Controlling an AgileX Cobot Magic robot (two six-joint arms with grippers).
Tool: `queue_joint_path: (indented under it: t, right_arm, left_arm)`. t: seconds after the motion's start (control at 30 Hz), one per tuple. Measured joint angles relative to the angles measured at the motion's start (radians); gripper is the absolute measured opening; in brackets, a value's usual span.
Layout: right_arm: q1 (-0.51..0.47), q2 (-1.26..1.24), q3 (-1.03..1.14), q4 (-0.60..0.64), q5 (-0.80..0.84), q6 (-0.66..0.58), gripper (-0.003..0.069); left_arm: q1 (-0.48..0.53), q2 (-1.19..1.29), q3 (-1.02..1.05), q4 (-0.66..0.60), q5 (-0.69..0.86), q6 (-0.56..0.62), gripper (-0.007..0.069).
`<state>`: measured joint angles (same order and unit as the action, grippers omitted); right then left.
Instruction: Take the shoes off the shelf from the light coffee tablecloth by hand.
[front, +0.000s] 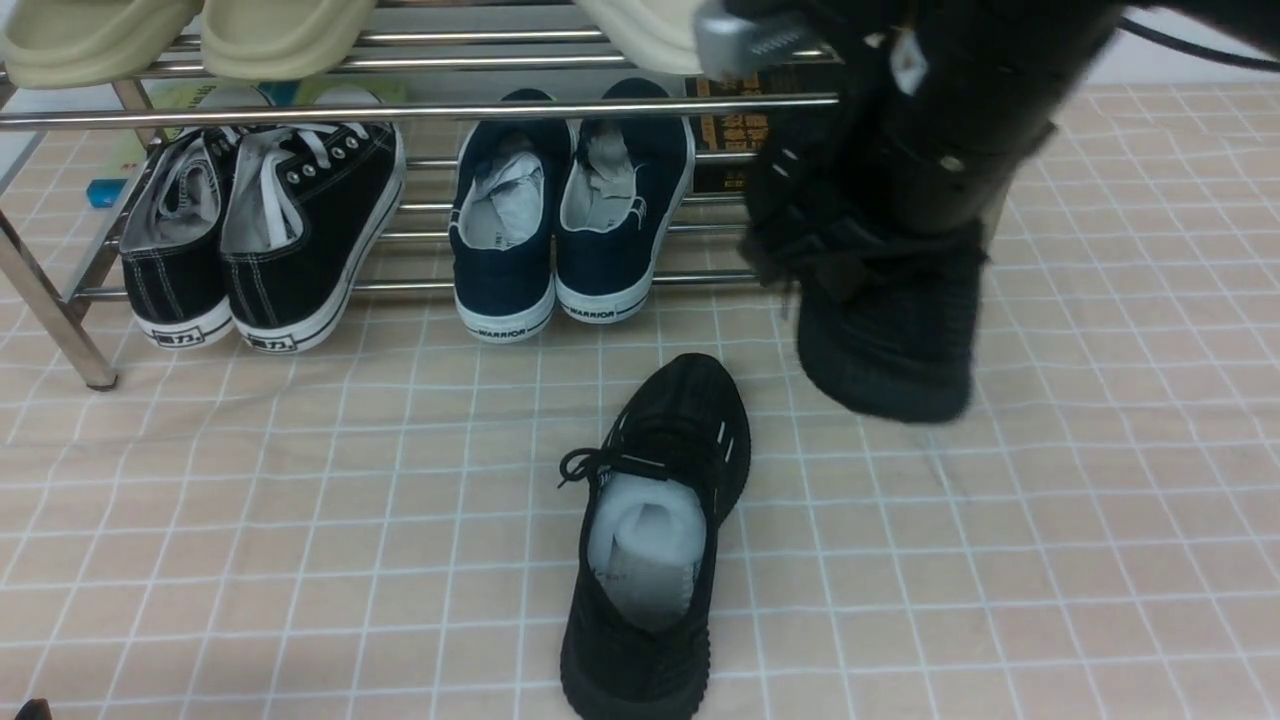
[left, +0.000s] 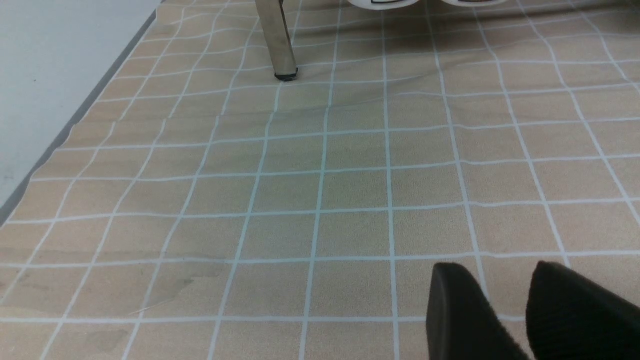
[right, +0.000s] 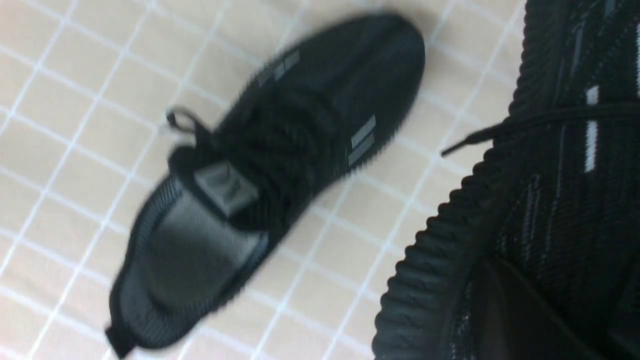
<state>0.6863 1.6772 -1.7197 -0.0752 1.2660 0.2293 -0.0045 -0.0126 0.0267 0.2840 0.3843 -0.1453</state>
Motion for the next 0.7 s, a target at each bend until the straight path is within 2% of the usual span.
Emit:
queue_joint_path:
  t: [0.1,0.37,0.7]
  right_arm:
    - [0.0,-0.063,0.101,0.016,0.0,0.047,0.0006]
    - [0.072,-0.121,0.339,0.017,-0.009,0.132,0.0006]
    - [0.107,-0.108,0.378,0.015,-0.11,0.202,0.0009]
  left_arm:
    - [0.0,0.0,0.0,0.0,0.0,0.0,0.0239]
    - [0.0,0.0,0.0,0.0,0.0,0.0,0.0239]
    - [0.0,0.0,0.0,0.0,0.0,0.0,0.0239]
